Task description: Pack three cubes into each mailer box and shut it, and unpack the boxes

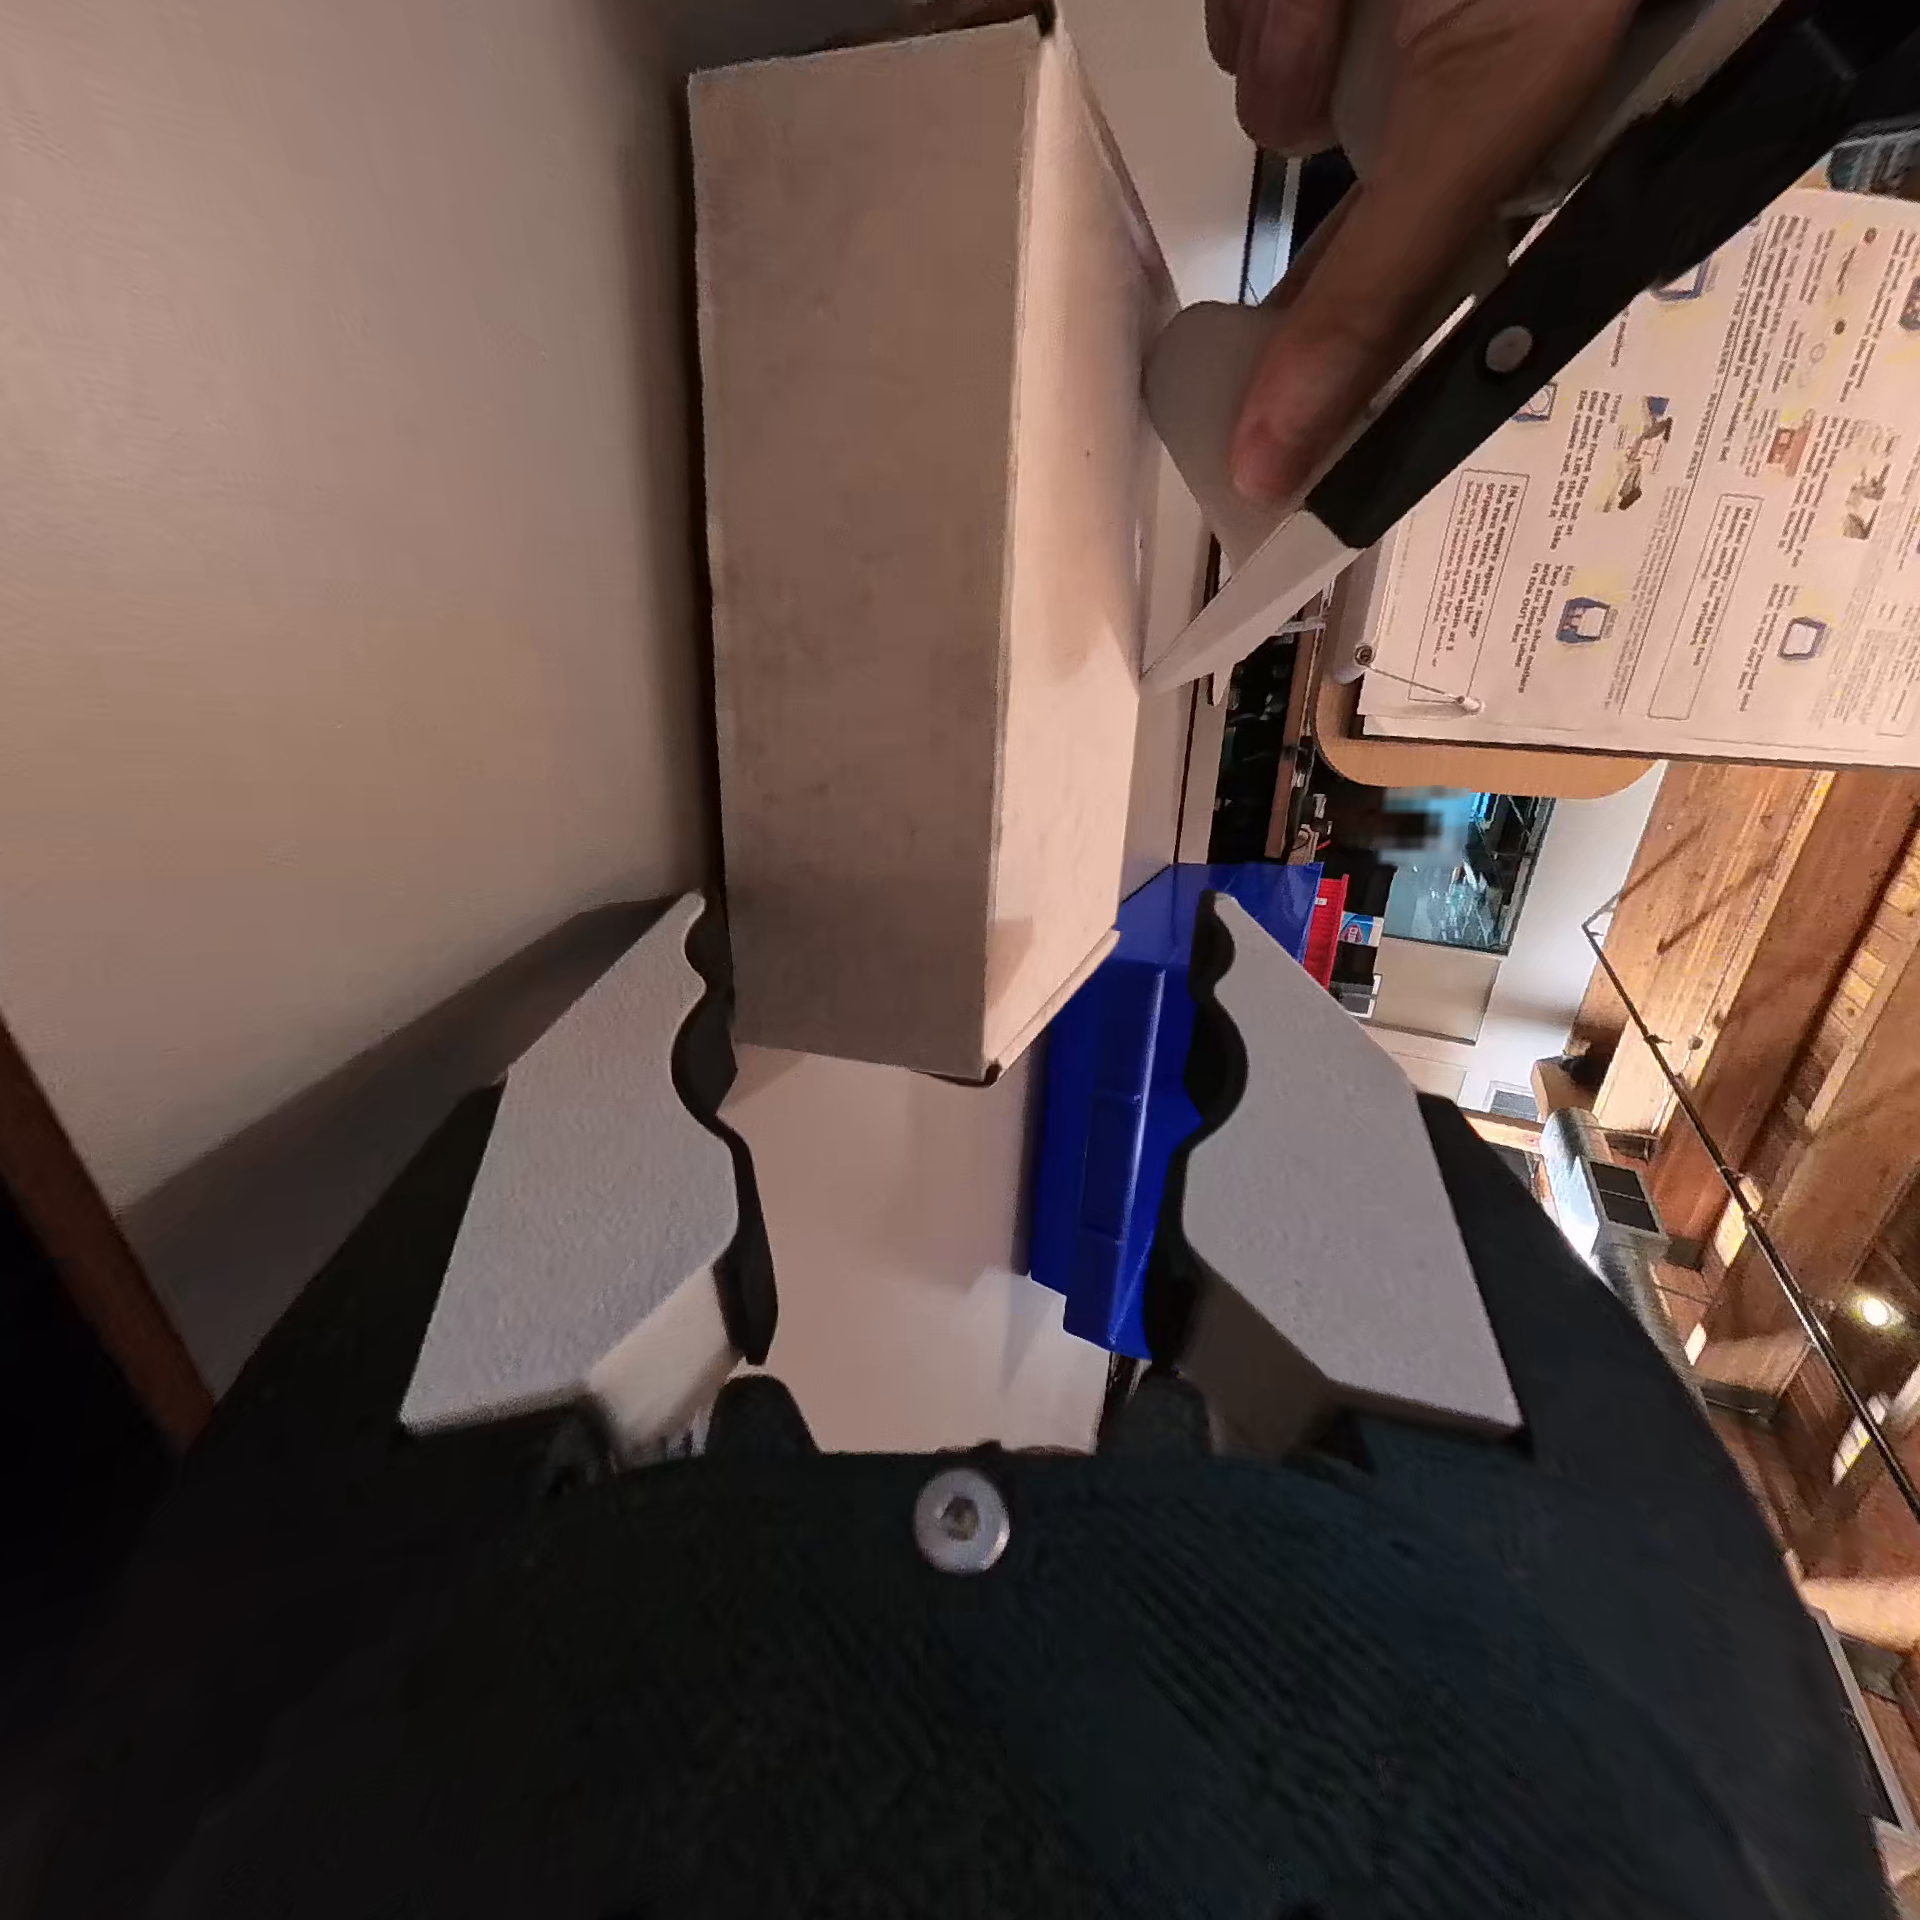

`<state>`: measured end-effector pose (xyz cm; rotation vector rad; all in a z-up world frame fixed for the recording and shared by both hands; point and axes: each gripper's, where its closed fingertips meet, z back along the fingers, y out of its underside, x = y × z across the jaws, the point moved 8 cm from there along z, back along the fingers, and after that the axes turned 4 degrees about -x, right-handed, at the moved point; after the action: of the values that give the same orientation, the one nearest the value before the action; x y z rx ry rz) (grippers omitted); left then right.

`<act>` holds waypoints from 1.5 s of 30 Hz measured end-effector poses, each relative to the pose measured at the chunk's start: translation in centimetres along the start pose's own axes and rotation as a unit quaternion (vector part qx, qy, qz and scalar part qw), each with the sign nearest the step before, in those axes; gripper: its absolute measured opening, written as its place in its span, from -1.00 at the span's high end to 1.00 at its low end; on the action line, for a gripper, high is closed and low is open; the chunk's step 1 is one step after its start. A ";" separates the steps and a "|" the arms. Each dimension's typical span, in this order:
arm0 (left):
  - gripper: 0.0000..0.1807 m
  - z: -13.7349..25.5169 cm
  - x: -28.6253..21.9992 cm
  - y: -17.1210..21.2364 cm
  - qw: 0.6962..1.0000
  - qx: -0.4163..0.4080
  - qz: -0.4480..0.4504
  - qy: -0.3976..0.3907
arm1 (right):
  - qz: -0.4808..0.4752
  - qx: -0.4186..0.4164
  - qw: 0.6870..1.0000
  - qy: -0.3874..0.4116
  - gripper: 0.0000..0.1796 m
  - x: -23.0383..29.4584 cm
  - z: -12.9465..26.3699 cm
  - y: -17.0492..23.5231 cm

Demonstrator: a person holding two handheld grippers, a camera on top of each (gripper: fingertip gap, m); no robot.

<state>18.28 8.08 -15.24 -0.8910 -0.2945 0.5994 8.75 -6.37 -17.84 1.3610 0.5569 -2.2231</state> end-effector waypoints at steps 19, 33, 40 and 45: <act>1.00 -0.7 2.8 -0.2 0.998 0.005 0.050 0.039 | 0.023 0.027 0.999 0.014 0.29 0.3 -2.2 1.3; 1.00 -0.3 2.7 -0.3 0.958 0.078 0.183 0.206 | 0.004 -0.001 1.000 0.022 0.13 -0.6 0.6 1.4; 1.00 -1.6 5.3 -0.4 0.911 0.112 0.258 0.302 | 0.013 0.000 1.000 0.016 0.01 -0.4 -0.6 1.9; 1.00 -2.0 6.1 -0.2 0.893 0.111 0.282 0.332 | 0.040 0.005 0.999 0.018 -0.07 -0.7 -1.5 2.1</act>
<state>24.20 10.42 -16.34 -0.9044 0.6668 0.7991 11.33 -7.08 -18.01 1.4050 0.4968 -2.1443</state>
